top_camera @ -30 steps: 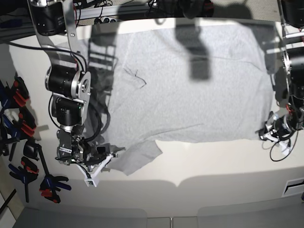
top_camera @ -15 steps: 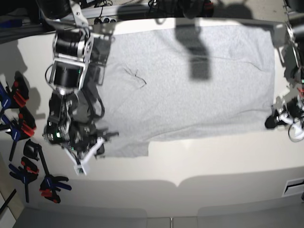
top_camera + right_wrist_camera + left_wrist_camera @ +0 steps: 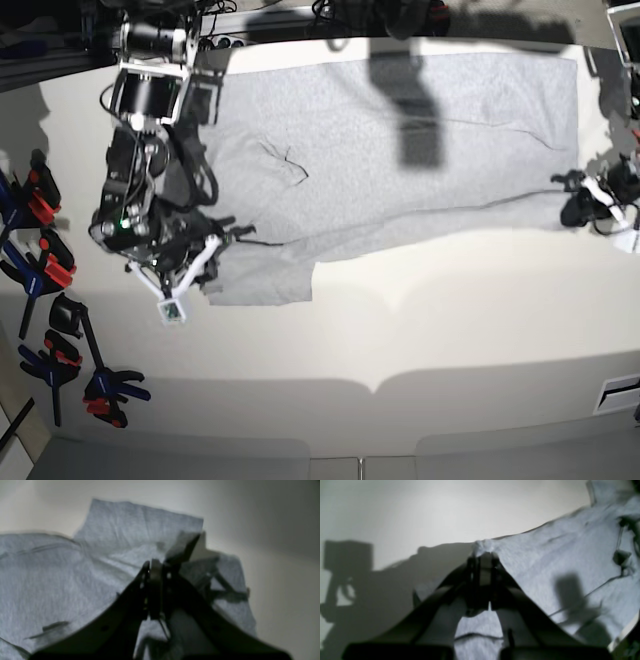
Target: Fold the T-shirt properly
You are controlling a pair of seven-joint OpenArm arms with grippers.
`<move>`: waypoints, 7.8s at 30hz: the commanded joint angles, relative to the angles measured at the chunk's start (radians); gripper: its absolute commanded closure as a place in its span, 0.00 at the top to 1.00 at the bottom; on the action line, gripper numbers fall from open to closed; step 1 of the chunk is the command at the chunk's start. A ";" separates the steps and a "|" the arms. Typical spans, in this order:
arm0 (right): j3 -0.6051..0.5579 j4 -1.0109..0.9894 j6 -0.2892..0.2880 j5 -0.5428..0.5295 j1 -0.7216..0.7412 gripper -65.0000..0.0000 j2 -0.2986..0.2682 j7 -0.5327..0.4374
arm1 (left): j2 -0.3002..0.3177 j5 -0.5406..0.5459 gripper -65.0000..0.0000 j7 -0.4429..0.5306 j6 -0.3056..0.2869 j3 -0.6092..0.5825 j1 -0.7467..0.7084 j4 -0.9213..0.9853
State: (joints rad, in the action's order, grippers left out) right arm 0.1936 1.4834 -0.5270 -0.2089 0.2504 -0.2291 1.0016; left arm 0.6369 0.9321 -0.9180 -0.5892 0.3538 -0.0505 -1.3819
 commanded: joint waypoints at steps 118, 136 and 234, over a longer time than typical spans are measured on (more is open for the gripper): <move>0.396 0.752 -0.027 -0.166 -0.716 0.00 0.019 0.060 | -0.107 -0.540 0.00 0.119 0.157 0.012 -0.396 -0.531; 0.396 0.760 -0.027 -0.162 -0.717 0.16 0.019 0.148 | -0.107 -0.539 0.30 0.105 0.156 0.012 -0.468 -0.531; 0.396 0.760 -0.026 -0.222 -0.716 0.45 0.019 0.042 | 0.032 0.400 0.00 -0.478 -0.109 0.012 -0.069 0.088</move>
State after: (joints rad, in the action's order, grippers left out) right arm 0.5846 2.2238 -0.5510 -0.4198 -0.4679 -0.1997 1.0668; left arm 0.6453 1.3090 -1.4033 -0.6922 0.3557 -0.1268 -1.2785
